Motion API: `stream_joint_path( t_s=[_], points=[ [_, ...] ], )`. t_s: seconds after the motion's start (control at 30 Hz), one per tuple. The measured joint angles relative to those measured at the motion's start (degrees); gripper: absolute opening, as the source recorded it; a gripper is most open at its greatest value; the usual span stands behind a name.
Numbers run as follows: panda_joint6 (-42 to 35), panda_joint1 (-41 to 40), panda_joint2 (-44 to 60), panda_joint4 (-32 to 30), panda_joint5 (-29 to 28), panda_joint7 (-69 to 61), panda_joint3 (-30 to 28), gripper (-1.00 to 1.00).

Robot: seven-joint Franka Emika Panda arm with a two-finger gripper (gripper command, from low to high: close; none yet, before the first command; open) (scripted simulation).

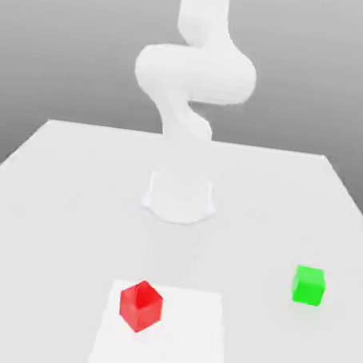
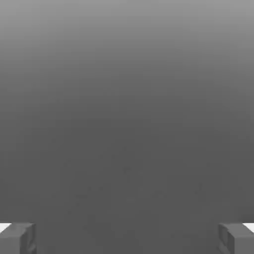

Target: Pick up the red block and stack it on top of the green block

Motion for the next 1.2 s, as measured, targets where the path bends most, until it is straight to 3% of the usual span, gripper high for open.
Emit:
stream_joint_path(
  t_s=[0.27, 0.5, 0.63, 0.73, 0.87, 1.2],
  points=[
    [8.8, 8.5, 16.3, -8.7, 5.6, -20.3, -10.1, 0.0],
    [16.3, 12.3, 30.0, -16.2, 8.3, -36.2, -14.2, 0.0],
    [20.9, 12.2, 36.8, -20.5, 6.0, -42.5, -14.8, 0.0],
    [24.3, 10.9, 40.9, -23.6, 0.9, -44.4, -15.5, 0.0],
    [27.5, 10.3, 44.7, -23.6, 1.5, -46.4, -14.5, 0.0],
    [36.2, 4.4, 55.6, -22.1, 12.8, -54.8, -5.9, 0.0]
  ],
)
